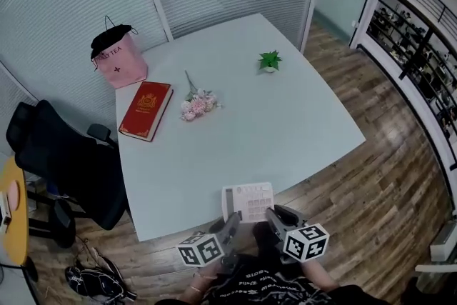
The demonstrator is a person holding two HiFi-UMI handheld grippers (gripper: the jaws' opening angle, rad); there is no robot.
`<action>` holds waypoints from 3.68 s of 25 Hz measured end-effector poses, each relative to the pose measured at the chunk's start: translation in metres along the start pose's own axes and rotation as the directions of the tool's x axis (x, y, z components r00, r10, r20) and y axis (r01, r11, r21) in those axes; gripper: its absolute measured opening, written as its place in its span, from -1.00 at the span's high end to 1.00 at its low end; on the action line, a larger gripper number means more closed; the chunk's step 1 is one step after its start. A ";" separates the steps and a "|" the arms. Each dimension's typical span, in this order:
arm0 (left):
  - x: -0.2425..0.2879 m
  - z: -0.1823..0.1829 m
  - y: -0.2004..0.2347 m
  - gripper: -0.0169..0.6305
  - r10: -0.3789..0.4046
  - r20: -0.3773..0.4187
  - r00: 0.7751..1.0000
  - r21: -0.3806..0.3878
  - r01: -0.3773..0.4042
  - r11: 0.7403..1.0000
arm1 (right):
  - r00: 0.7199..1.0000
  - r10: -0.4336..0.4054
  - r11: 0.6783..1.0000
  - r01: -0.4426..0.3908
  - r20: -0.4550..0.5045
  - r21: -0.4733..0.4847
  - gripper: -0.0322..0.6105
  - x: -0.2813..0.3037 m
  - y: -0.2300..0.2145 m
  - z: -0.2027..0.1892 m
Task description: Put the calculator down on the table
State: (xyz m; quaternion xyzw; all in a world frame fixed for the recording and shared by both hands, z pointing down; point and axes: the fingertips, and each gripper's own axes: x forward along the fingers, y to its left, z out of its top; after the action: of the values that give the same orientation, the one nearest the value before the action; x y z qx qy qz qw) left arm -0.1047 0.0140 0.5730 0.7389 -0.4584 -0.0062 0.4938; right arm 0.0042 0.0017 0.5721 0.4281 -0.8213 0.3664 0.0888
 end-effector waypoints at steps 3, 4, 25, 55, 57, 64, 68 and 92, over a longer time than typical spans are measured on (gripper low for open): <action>0.030 0.020 -0.004 0.66 0.019 0.016 1.000 0.000 -0.019 1.000 | 1.000 0.022 1.000 -0.023 -0.009 -0.012 0.60 0.018 -0.022 0.027; 0.039 0.026 -0.005 0.65 0.025 0.021 0.999 -0.002 -0.025 1.000 | 1.000 0.029 0.999 -0.029 -0.010 -0.016 0.60 0.022 -0.029 0.035; 0.154 0.094 -0.029 0.64 0.097 0.060 0.993 -0.007 -0.097 0.995 | 0.996 0.074 0.994 -0.078 -0.048 -0.077 0.60 0.076 -0.114 0.137; 0.213 0.223 -0.026 0.62 0.041 0.024 0.999 0.079 -0.043 0.996 | 0.998 0.010 0.996 -0.004 0.068 -0.094 0.60 0.151 -0.118 0.247; 0.222 0.227 -0.023 0.62 0.037 0.017 0.999 0.060 -0.038 0.997 | 0.998 0.008 0.996 -0.002 0.063 -0.089 0.60 0.160 -0.123 0.252; 0.255 0.246 -0.009 0.62 0.057 -0.008 0.998 0.086 -0.056 0.995 | 0.999 -0.027 0.996 0.029 0.031 -0.079 0.60 0.193 -0.149 0.265; 0.274 0.252 0.003 0.62 0.073 -0.037 0.997 0.084 -0.069 0.994 | 0.999 -0.048 0.997 0.049 0.009 -0.055 0.60 0.212 -0.163 0.266; 0.355 0.261 0.066 0.62 0.140 -0.158 0.978 0.016 -0.139 0.990 | 0.979 -0.146 0.989 0.146 -0.139 -0.010 0.60 0.294 -0.233 0.255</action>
State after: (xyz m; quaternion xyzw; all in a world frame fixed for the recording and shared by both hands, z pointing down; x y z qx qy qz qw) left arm -0.0635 -0.4237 0.6456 0.7043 -0.4683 0.0883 0.5261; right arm 0.0449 -0.4436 0.6474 0.4606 -0.7794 0.3880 0.1728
